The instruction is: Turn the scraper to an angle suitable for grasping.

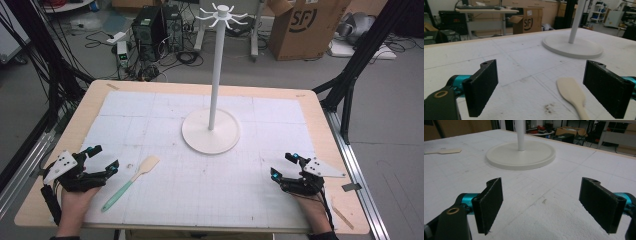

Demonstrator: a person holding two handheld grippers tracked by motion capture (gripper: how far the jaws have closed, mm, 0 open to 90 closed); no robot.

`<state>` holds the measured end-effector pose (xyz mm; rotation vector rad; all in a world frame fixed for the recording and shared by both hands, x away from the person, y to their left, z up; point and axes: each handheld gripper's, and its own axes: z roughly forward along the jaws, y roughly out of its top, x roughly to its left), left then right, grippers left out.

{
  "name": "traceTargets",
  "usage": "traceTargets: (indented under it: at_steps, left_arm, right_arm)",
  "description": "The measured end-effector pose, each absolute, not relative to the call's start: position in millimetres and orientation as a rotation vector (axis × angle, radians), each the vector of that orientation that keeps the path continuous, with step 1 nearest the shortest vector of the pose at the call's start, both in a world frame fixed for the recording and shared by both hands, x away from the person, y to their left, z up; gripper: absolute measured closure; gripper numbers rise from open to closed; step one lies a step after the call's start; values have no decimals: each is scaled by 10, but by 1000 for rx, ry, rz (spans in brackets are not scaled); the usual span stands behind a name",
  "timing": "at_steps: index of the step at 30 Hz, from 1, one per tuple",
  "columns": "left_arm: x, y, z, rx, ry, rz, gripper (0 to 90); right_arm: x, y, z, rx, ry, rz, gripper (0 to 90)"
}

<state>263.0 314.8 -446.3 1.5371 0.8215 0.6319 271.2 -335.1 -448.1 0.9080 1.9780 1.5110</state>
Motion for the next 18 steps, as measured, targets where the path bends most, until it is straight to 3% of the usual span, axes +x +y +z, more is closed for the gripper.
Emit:
traceTargets:
  at_steps: [12, 18]
  left_arm:
    - [2567, 2811, -4391, 1738, 816, 558, 132]
    - [2595, 2691, -4411, 1827, 835, 518, 185]
  right_arm:
    - [2705, -3337, -4480, 909, 1983, 1499, 190]
    - [2707, -3337, -4480, 905, 1985, 1497, 191]
